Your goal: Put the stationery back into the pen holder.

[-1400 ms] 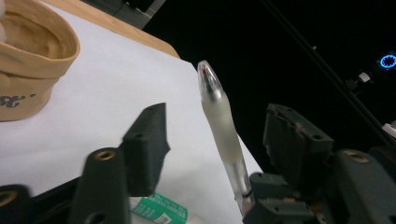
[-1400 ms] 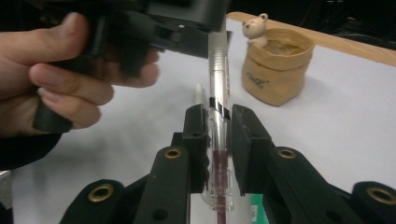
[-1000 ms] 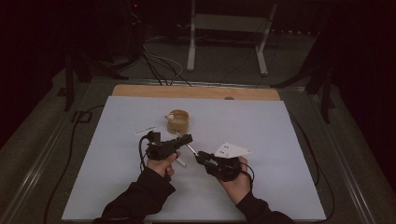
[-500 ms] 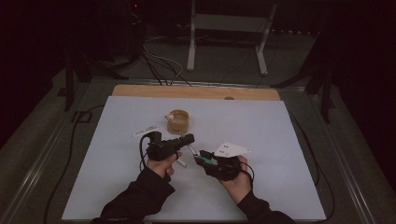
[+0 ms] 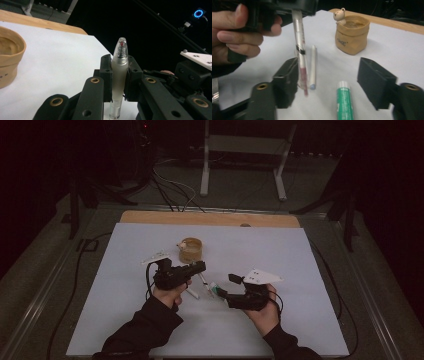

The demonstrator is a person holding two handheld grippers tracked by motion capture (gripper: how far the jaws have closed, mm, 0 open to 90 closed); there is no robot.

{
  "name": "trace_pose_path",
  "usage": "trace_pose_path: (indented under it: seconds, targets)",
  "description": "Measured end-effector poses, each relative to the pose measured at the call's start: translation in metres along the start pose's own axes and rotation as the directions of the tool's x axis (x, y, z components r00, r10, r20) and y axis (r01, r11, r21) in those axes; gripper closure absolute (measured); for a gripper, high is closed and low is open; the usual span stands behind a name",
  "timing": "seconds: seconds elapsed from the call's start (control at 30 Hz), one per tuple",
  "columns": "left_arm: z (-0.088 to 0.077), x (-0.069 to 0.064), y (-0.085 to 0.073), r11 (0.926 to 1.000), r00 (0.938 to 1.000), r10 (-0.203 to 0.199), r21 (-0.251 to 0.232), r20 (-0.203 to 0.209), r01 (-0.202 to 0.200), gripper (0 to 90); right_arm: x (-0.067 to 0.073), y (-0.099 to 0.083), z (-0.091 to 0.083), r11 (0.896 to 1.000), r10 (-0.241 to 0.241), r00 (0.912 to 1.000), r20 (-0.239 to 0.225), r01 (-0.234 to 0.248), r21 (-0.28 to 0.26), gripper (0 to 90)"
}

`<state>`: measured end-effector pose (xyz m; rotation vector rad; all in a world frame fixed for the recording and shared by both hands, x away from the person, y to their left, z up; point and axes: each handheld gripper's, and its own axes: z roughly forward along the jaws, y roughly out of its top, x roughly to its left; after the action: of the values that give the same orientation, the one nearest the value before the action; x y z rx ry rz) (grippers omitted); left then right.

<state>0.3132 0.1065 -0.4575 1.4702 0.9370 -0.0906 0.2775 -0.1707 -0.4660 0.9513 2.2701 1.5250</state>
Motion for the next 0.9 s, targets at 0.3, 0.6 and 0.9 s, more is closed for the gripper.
trace_pose_path:
  seconds: [0.3, 0.6, 0.9]
  targets:
    - [-0.001, -0.003, 0.009, 0.9988, 0.9989, 0.046, 0.018, -0.007, -0.046, 80.8, -0.012, -0.005, -0.01, 0.999, 0.039, 0.9991, -0.02, -0.039, 0.002, 12.4]
    - [-0.004, -0.001, 0.02, 0.9971, 0.997, 0.074, 0.018, -0.02, -0.074, 80.8, -0.02, -0.014, -0.017, 0.999, 0.025, 0.9995, -0.017, -0.025, 0.039, 2.6]
    - [-0.007, 0.0, 0.038, 0.9916, 0.9908, 0.129, 0.004, -0.041, -0.129, 80.8, -0.025, -0.018, -0.023, 0.999, 0.027, 0.9996, -0.001, -0.027, 0.024, 2.3]
